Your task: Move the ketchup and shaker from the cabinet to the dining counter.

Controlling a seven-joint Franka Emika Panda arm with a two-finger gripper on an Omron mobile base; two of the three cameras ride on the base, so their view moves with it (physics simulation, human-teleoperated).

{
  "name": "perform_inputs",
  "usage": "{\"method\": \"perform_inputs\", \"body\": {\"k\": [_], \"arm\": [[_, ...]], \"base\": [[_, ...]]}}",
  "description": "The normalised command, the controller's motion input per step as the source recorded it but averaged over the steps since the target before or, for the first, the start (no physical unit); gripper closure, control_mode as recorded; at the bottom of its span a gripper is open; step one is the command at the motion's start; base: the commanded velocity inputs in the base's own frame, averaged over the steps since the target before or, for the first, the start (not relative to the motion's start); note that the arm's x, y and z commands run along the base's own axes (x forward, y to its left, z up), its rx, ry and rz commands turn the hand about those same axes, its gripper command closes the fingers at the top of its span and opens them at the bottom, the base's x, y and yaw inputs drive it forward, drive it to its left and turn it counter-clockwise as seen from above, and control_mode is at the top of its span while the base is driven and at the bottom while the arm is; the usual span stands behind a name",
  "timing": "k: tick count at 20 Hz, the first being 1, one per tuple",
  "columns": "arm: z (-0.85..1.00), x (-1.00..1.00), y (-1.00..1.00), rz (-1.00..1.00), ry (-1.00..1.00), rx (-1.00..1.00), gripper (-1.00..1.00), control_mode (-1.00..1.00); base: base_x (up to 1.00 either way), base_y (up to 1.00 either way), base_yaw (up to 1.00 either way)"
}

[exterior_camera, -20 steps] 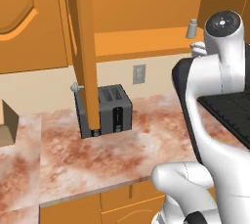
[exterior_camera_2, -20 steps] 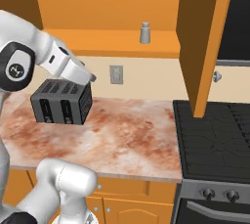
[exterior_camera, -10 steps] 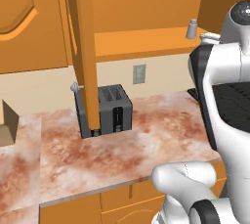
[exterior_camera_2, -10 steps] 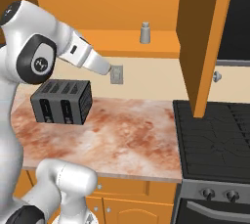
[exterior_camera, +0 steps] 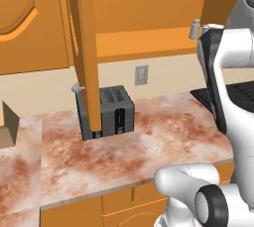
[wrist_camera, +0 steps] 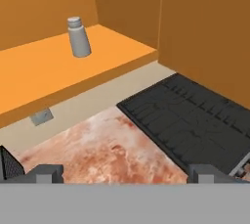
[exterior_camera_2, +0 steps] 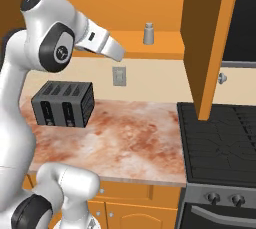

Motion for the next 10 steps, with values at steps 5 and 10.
{"method": "perform_inputs", "body": {"k": [5,10], "arm": [[-0.04,0.37,0.00,0.21,-0.20,0.00,-1.00,-1.00],[0.00,0.47,-0.07,0.07,-0.05,-0.03,-1.00,-1.00]], "base": [[0.00,0.00,0.00],[0.00,0.00,0.00]]}}
